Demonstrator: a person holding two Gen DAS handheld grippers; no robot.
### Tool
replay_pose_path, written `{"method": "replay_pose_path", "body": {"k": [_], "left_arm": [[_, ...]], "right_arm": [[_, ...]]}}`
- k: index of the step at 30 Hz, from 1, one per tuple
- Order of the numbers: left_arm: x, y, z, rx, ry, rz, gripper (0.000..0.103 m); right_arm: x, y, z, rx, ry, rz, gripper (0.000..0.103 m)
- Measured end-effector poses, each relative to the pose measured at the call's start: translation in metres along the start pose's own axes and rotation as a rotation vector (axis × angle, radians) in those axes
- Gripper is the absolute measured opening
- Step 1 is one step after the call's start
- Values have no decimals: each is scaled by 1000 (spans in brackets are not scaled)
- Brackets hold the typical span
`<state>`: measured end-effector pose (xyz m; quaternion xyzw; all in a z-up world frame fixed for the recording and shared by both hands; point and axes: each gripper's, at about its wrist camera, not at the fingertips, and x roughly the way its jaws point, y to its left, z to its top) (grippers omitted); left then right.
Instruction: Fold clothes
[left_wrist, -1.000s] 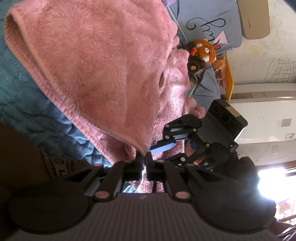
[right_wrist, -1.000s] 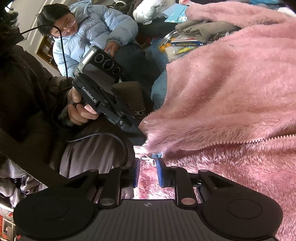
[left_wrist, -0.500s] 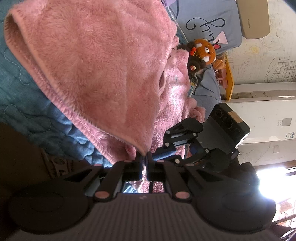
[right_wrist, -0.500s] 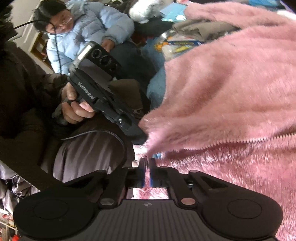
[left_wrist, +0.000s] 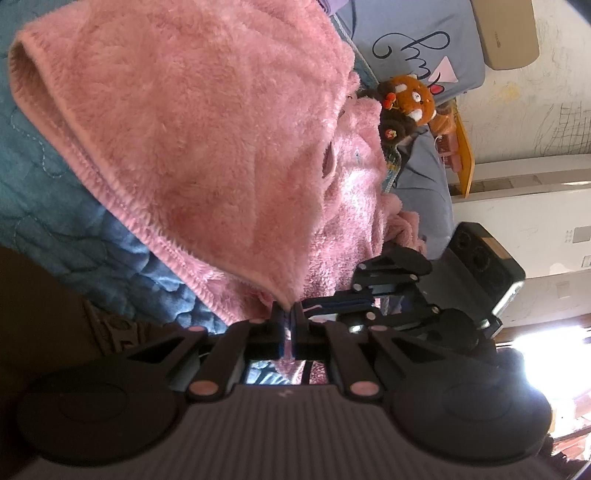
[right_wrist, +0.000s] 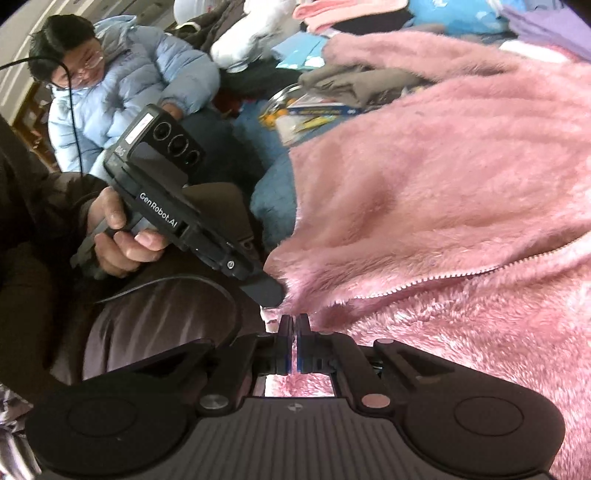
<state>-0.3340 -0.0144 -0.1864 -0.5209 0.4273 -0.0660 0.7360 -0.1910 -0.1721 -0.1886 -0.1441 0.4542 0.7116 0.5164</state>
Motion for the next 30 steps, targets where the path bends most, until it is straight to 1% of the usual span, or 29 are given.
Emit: {"method": "replay_pose_path", "body": {"k": [7,20,21,25,27,30], "left_arm": [[-1,-2,-1,20,-2,12,2],[-4,-6,-8,71,-7,56,2],[-4,-5,-8,70,-8,56,2],[-8,-3,-9,65,-23,23,2],[-11,-2,-10,74,-36,-8,2],[-17,1,-9,54,-61,-75,2]], "right_arm": [[9,34,-4,-87,-20,-198,3],[19,53,-13,56,-144,-450,5],[18,53,-14,74,-160,-458,5],[2,51,-15,182,-246,-439,4],[-3,52,-17,225,-274,-426,3],[-9,52,-22,295,-323,-401,3]]}}
